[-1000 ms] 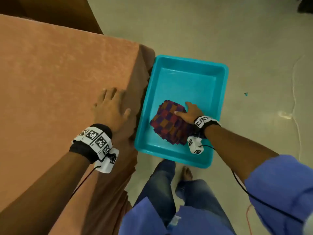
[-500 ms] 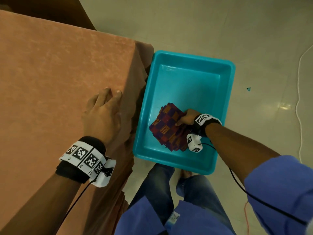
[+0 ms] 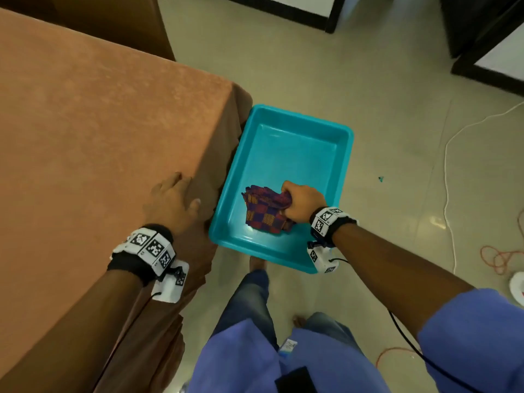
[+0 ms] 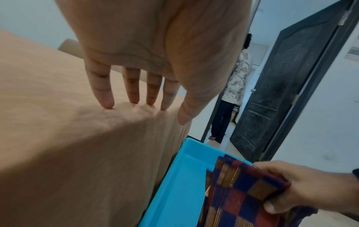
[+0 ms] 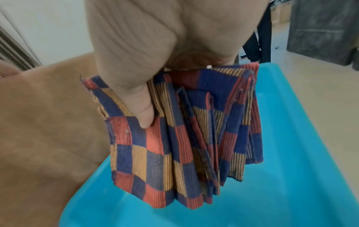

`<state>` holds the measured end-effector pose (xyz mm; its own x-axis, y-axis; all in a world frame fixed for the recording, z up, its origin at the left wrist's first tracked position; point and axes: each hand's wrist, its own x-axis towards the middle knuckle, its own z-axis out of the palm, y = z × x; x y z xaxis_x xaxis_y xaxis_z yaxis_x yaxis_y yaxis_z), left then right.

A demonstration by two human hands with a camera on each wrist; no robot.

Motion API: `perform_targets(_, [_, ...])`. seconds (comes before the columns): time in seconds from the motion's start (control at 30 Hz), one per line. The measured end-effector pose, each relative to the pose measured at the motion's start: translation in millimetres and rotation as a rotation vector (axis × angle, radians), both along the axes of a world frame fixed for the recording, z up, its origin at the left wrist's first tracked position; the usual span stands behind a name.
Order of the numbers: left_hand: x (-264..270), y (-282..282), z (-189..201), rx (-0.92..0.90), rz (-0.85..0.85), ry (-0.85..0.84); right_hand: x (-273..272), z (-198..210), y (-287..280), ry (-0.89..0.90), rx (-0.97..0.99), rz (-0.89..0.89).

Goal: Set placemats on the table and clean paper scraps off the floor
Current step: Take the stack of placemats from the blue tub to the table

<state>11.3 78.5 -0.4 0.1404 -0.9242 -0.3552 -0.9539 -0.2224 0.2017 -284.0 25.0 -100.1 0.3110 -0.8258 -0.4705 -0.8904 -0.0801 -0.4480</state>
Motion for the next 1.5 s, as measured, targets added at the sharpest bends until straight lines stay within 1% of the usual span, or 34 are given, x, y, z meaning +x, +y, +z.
perform_targets(0.1, [10,72,1,0.011,0.100,0.005,-3,34,26,-0.032,-0.101,0.057])
perform_targets(0.23, [9,199,5,0.014,0.312,0.002,0,73,79,-0.077,-0.225,0.206])
perform_targets(0.33, [1,295,2,0.021,0.448,0.005,10,92,125,-0.076,-0.258,0.347])
perform_targets(0.37, [-4,334,2,0.037,0.502,0.019,17,97,148,-0.071,-0.257,0.399])
perform_targets(0.43, [-12,391,-2,0.069,0.601,0.093,28,100,183,-0.055,-0.257,0.466])
perform_targets(0.53, [-23,488,-1,0.095,0.820,0.206,62,99,250,-0.031,-0.213,0.640])
perform_targets(0.57, [-26,512,-4,0.116,0.870,0.235,71,97,267,-0.015,-0.190,0.684])
perform_targets(0.67, [-25,595,-15,0.209,0.998,0.288,108,86,331,0.043,-0.136,0.860])
perform_targets(0.7, [-23,628,-19,0.225,1.049,0.307,126,83,358,0.055,-0.122,0.935])
perform_targets(0.83, [-9,723,-29,0.246,1.202,0.362,186,63,445,0.094,-0.052,1.122])
perform_targets(0.87, [-1,754,-33,0.247,1.243,0.370,208,59,475,0.089,-0.031,1.171])
perform_targets(0.93, [14,795,-39,0.241,1.284,0.385,241,53,516,0.102,0.009,1.219])
perform_targets(1.0, [40,843,-41,0.242,1.328,0.399,283,50,564,0.127,0.018,1.253])
perform_targets(1.03, [59,870,-40,0.240,1.346,0.403,308,50,592,0.135,0.021,1.271])
perform_targets(1.1, [87,906,-37,0.227,1.367,0.408,347,51,630,0.143,0.043,1.279])
perform_targets(1.2, [148,965,-25,0.203,1.400,0.375,421,56,692,0.107,0.008,1.308])
perform_targets(1.27, [184,987,-17,0.174,1.405,0.334,460,66,722,0.042,-0.008,1.296])
perform_targets(1.37, [251,1018,-7,0.090,1.455,0.282,536,79,766,-0.039,-0.027,1.317])
perform_targets(1.47, [311,1039,-3,0.023,1.506,0.260,607,92,804,-0.110,-0.083,1.342])
perform_targets(1.5, [331,1042,-3,0.016,1.514,0.254,629,95,814,-0.123,-0.103,1.323])
